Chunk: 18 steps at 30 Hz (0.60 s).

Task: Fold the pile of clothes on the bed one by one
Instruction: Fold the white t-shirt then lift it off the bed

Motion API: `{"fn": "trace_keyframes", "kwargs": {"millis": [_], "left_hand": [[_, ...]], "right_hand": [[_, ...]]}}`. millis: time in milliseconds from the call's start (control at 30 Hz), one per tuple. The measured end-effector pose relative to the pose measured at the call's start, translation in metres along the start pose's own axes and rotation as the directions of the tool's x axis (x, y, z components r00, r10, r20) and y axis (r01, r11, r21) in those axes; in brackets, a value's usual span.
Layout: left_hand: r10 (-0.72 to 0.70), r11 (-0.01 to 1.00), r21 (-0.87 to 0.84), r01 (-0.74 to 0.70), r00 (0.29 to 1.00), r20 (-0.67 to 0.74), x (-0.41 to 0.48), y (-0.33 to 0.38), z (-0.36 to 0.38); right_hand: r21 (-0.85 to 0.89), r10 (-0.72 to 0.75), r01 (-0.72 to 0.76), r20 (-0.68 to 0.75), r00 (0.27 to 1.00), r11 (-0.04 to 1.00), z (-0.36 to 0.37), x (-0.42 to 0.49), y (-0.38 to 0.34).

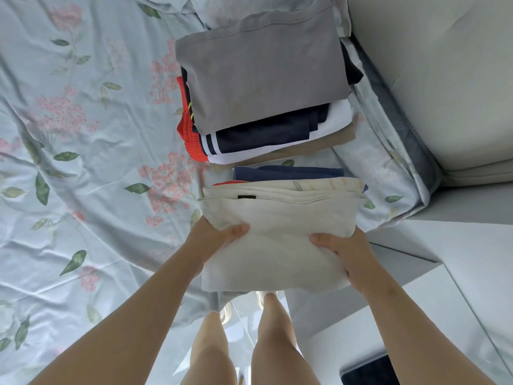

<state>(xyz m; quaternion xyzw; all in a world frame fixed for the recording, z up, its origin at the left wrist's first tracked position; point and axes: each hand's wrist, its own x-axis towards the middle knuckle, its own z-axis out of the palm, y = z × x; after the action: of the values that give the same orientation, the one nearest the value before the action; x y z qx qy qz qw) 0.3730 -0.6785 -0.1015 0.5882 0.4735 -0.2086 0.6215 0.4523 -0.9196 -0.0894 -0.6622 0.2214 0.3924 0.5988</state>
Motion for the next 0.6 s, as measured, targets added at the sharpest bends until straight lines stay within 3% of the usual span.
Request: {"fn": "trace_keyframes", "kwargs": {"millis": [100, 233, 400, 600], "left_hand": [[0.014, 0.998, 0.054, -0.012, 0.999, -0.043, 0.005, 0.005, 0.016], [0.02, 0.893, 0.443, 0.074, 0.979, -0.204, 0.037, -0.003, 0.039], [-0.021, 0.97, 0.235, 0.058, 0.987, -0.159, 0.06, -0.015, 0.04], [-0.096, 0.994, 0.049, 0.098, 0.995, -0.042, 0.068, -0.012, 0.038]], "right_hand": [[0.005, -0.035, 0.036, -0.094, 0.995, 0.999, -0.017, 0.01, 0.0], [-0.128, 0.038, -0.074, -0.266, 0.963, 0.989, -0.022, 0.045, 0.019], [-0.205, 0.077, -0.134, -0.264, 0.962, 0.97, -0.027, 0.077, 0.031], [-0.058, 0.106, -0.114, -0.126, 0.986, 0.992, -0.031, 0.091, 0.034]]}}
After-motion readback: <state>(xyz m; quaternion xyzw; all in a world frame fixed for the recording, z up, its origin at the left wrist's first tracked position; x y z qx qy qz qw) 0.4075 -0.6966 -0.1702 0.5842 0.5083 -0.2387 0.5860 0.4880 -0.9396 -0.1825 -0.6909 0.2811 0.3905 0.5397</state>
